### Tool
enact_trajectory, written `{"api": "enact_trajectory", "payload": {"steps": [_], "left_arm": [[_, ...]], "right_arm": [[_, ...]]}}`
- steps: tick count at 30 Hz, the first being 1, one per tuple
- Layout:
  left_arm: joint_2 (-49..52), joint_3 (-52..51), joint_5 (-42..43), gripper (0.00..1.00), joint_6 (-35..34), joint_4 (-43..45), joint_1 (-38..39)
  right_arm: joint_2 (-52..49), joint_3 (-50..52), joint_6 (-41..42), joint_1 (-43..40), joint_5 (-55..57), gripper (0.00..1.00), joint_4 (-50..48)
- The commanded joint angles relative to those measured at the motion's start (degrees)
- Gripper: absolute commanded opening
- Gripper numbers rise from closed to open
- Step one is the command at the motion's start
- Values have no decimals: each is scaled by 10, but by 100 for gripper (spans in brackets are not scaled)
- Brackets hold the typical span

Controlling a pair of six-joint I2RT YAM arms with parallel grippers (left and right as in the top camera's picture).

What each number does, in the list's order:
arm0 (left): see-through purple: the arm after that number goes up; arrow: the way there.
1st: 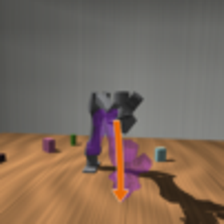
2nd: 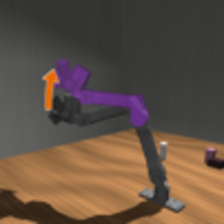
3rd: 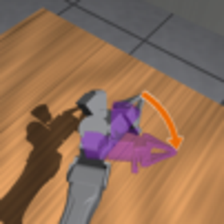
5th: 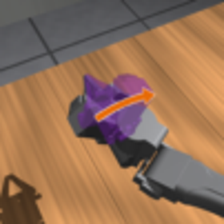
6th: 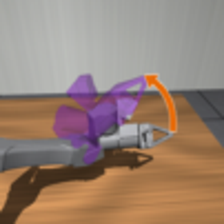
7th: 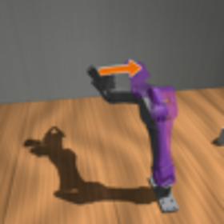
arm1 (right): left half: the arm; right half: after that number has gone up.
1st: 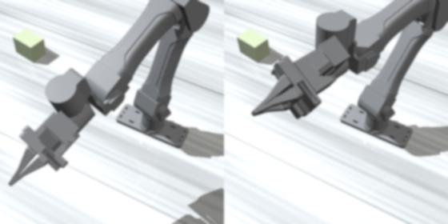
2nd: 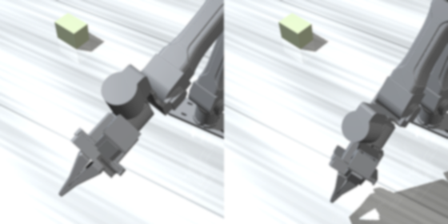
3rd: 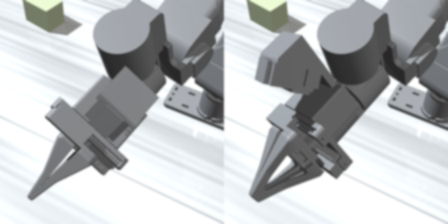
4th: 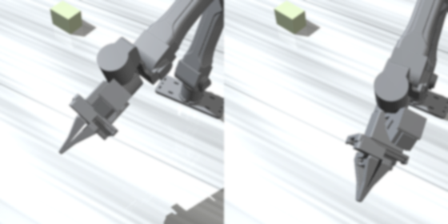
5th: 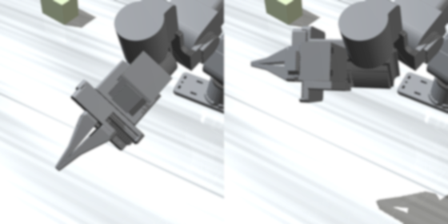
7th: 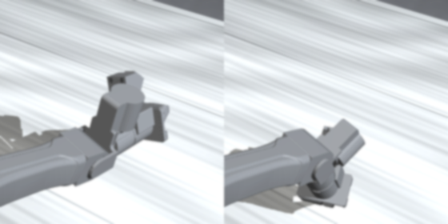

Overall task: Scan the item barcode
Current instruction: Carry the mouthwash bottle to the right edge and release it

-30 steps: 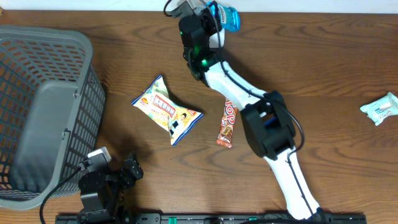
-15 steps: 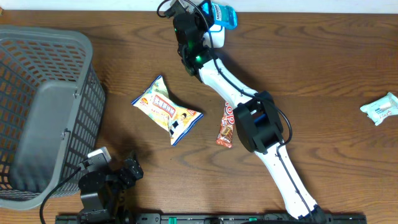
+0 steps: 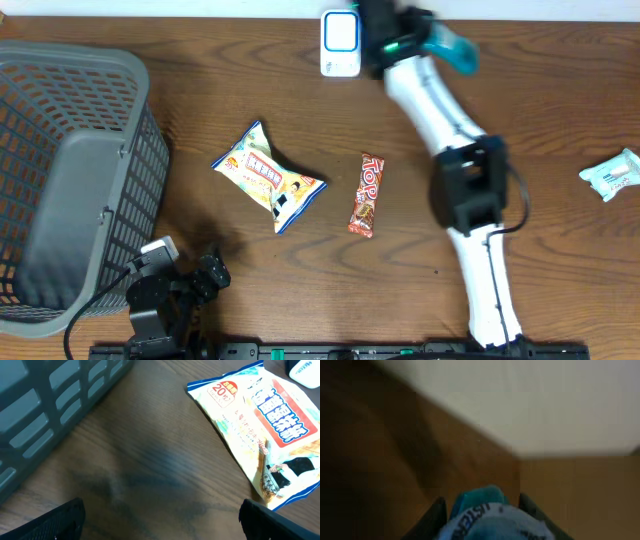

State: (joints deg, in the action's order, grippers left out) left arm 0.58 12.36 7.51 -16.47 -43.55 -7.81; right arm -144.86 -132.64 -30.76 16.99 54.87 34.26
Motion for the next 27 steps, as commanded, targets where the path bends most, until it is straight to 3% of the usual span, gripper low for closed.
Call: {"api": "enact_trajectory", "payload": {"steps": [1,13,17,19,20,23,24,27], "left_arm": [[-3,5,-3,98,5,-2,-1],[-3,5,-3,98,5,-2,-1],[-3,5,-3,98,5,-2,-1],[-3,5,-3,98,5,-2,-1],[-3,5,-3,98,5,-2,-1],[-3,5,-3,98,5,-2,-1],[-3,5,-3,98,5,-2,-1],[-3,5,-3,98,5,-2,-1]], "right_arm": [[29,10,119,-88,17,9,53],[28,155,207,-303,-64,8,67],[28,172,239,-342,-66,24,58],[31,171,252,-354,-81,38,60],[33,171,252,-356,-89,47,60],[44,166,255,-352,-113,91,61],[49,161,262,-349,-119,99,63],[71,142,289,-330,-143,99,75]]}}
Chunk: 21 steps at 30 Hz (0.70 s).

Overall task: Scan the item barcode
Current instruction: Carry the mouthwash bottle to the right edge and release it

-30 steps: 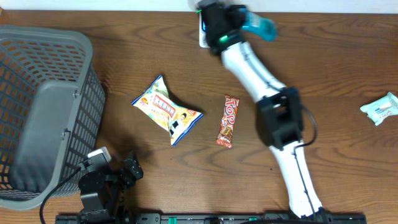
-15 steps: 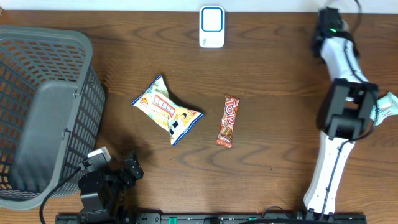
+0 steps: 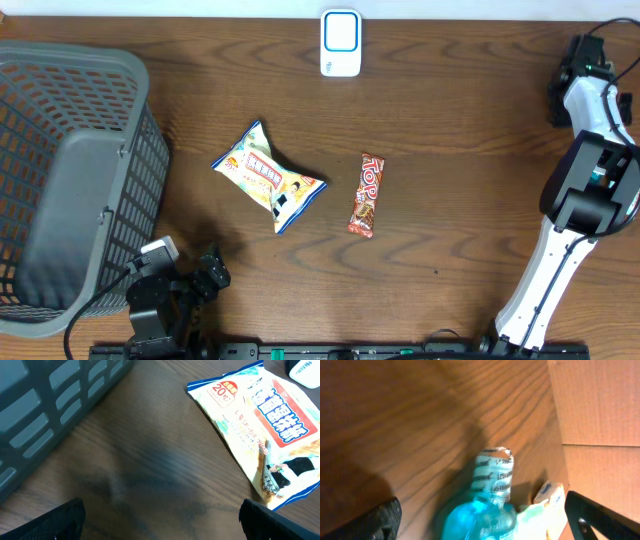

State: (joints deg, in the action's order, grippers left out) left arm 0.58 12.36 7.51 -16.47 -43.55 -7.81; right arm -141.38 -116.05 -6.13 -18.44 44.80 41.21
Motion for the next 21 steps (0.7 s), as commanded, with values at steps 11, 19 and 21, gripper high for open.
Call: {"api": "enact_trajectory", "payload": {"steps": [11,19,21], "left_arm": [[-3,5,-3,98,5,-2,-1],[-3,5,-3,98,5,-2,-1],[-3,5,-3,98,5,-2,-1]], "right_arm": [[264,-33,139,151,-401,99,72],[351,-29,398,282,-428,99,286],[341,-15,472,317,-430,99,322]]}}
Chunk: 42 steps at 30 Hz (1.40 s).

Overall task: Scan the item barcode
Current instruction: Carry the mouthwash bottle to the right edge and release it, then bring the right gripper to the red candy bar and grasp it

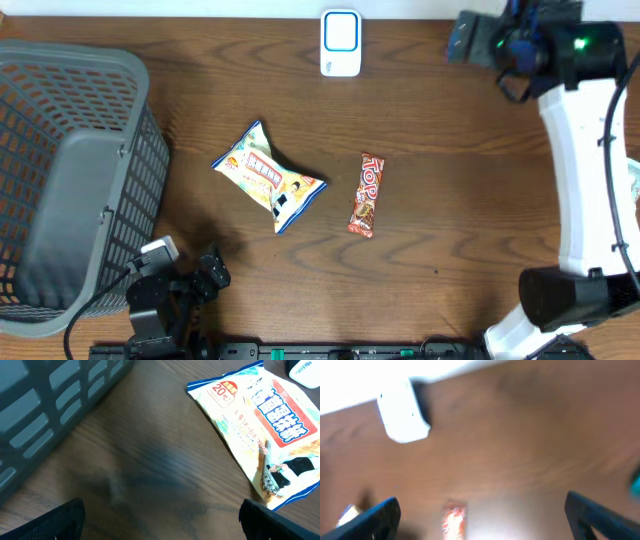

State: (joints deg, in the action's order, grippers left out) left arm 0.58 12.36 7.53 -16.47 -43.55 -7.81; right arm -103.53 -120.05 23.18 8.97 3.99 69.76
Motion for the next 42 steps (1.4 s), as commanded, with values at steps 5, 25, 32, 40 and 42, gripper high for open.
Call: {"api": "enact_trajectory", "payload": {"steps": [5,25,32,40,42], "left_arm": [[-3,5,-3,98,5,-2,-1],[-3,5,-3,98,5,-2,-1],[-3,5,-3,98,5,-2,-1],[-3,5,-3,98,5,-2,-1],[-3,5,-3,98,5,-2,-1]], "right_arm": [[-70,87,221,124,-34,99,43],[-275,193,200,271,57,55,8],[-331,196,200,273,56,17,31],[-362,196,169,273,61,1,56],[-359,187,146,272,57,1,57]]}}
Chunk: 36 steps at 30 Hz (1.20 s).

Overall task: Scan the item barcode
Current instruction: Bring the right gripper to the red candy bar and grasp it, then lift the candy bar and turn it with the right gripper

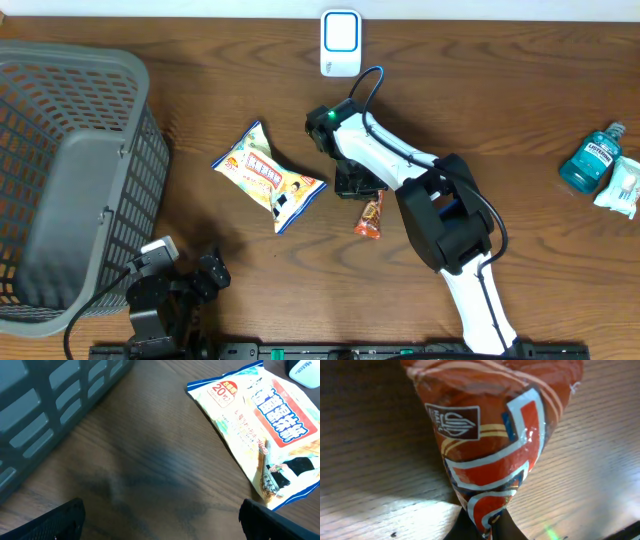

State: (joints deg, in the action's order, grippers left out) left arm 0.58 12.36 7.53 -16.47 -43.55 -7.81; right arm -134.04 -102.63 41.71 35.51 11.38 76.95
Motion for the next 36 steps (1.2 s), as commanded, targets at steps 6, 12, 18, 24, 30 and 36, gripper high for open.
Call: {"api": "enact_trajectory", "payload": {"steps": [6,12,18,24,30,36], "left_arm": [[-3,5,-3,98,5,-2,-1],[-3,5,-3,98,5,-2,-1],[-3,5,-3,98,5,-2,-1],[-3,5,-3,98,5,-2,-1],[-3,5,-3,98,5,-2,-1],[-3,5,-3,98,5,-2,-1]], "right_arm": [[-24,-42,-252,-12,-218,1,-11],[10,-52,-681,-39,-581,1,51],[11,-52,-817,-76,-737,1,71],[11,-52,-880,-113,-916,1,76],[11,-52,-969,-129,-1008,1,79],[11,-52,-1095,-113,-1009,1,79]]}}
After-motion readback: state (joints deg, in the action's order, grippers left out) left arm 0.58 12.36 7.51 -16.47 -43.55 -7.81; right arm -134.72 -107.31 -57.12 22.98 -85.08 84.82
